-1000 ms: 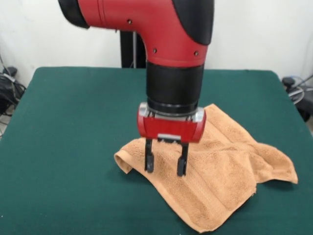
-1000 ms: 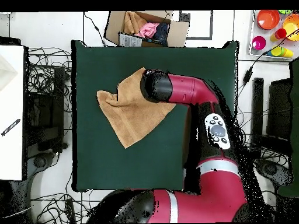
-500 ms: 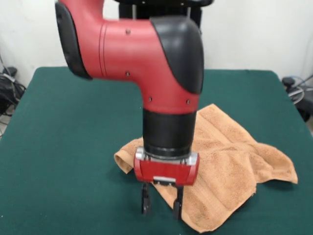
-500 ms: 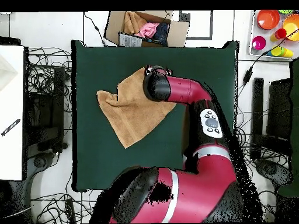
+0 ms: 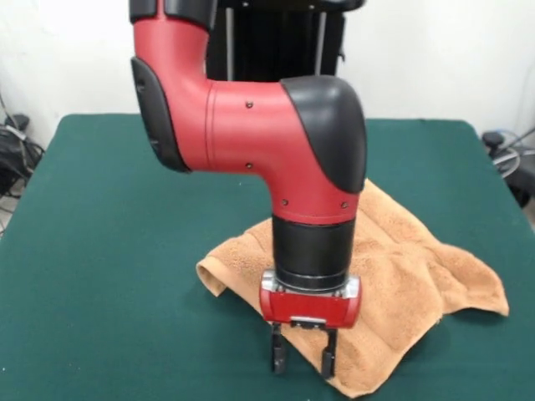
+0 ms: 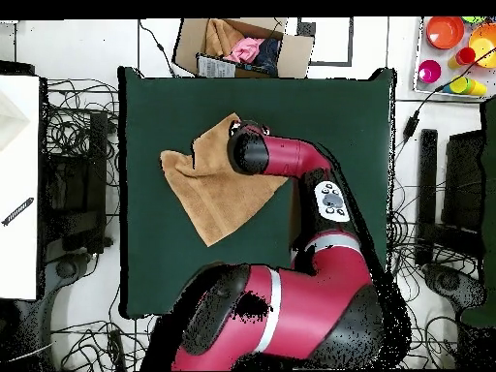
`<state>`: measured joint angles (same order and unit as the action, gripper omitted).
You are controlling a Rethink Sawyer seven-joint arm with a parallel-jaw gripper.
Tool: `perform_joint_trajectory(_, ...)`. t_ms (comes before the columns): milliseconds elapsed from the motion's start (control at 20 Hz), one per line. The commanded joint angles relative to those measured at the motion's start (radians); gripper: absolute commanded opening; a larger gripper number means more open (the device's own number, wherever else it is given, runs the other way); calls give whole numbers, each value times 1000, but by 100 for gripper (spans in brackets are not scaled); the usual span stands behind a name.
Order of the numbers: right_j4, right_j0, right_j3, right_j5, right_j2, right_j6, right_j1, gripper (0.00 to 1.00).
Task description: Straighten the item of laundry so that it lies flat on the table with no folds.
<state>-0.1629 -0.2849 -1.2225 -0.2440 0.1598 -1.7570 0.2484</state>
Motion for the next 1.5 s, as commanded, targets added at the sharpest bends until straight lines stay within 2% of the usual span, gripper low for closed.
perform_joint_trajectory(50,63,74,-118,-113,-4,-200,57,100)
perform_joint_trajectory(250,96,83,-110,-140,8,-202,61,100)
perform_joint_trajectory(800,116,85,27,16,42,-148,-121,100)
perform_joint_trajectory(1000,77,64,69,60,53,-102,-176,100)
perform_joint_trajectory(1200,41,32,63,67,72,-58,-193,100)
perform_joint_trajectory(1500,36,4,30,95,108,-69,-216,100)
